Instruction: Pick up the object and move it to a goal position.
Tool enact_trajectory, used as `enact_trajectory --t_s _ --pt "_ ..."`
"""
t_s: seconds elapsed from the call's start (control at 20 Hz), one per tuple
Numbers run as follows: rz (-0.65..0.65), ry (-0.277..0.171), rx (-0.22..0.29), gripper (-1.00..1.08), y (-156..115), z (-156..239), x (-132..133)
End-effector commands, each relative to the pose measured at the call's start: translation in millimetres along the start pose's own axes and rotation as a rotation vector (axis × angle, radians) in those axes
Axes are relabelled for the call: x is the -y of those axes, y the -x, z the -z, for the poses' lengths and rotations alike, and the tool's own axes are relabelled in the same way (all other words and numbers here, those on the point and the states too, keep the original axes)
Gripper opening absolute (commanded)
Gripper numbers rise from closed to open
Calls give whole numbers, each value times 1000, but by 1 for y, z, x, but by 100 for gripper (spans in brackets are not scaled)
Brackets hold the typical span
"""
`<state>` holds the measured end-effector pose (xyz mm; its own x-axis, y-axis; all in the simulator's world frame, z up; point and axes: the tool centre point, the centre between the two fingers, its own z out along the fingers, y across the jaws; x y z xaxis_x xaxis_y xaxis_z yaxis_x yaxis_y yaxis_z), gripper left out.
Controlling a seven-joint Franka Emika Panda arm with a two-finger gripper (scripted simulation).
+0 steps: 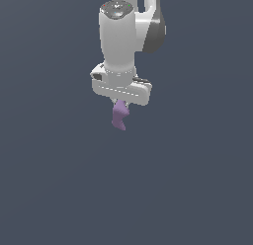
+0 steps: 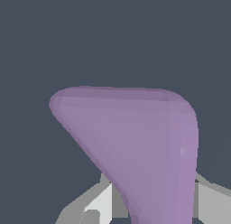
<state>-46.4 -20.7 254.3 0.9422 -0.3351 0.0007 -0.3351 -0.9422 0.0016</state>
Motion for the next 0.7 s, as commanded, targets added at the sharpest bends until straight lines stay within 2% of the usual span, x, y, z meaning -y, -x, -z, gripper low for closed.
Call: enact_trajectory --t_s 0.0,0.3,0.65 --pt "0 0 0 -100 0 26 10" --pt "0 0 0 -100 -2 72 30" --pt "0 -1 1 -100 -4 101 43"
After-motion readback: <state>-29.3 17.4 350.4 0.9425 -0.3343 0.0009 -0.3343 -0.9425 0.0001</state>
